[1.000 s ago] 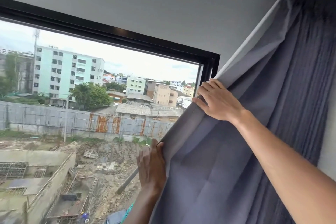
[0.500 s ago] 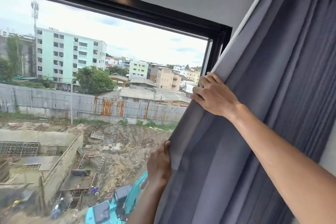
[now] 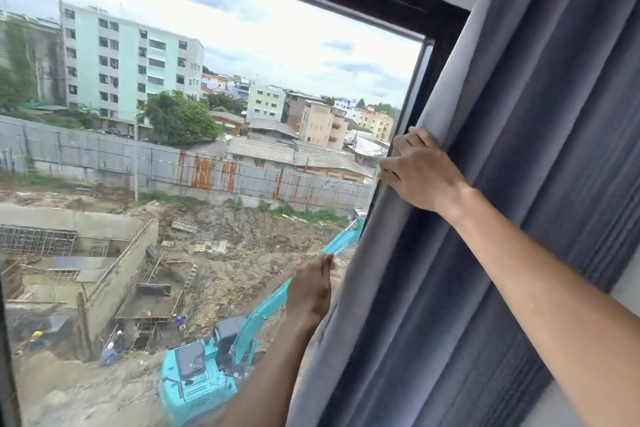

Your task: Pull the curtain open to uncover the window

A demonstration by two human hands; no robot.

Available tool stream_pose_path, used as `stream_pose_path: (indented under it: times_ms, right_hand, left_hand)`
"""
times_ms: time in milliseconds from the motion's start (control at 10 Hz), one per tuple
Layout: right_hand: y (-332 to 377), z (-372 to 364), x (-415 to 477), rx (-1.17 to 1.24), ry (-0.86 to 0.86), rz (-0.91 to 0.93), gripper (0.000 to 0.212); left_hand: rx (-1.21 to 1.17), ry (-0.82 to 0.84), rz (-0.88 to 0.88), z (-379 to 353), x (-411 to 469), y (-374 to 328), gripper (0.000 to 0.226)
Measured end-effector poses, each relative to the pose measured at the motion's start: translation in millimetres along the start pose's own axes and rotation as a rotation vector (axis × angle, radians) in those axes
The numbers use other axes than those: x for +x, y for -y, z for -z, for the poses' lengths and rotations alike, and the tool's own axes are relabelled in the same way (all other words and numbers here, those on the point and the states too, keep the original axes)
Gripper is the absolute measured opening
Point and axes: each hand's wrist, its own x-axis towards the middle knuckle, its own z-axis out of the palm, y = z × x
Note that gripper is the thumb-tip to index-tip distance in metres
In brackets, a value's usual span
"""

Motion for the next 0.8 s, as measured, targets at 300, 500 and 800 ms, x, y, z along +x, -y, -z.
stream_pose_path:
  times_ms: [300, 500, 800]
  right_hand:
    - [3, -16, -25, 0.105, 0.115, -0.133, 0.036]
    - [62, -43, -35, 0.466, 0.154, -0.349, 0.040]
    - [191, -94, -60, 0.785, 0.320, -0.653, 0.074]
  left_hand:
    - [0.140, -0.001, -0.100, 23, 20, 26, 0.049]
    - [0.328, -0.072, -0.220, 69, 28, 60, 0.046]
    - [0.887, 0.025, -0.509, 158, 32, 118, 0.062]
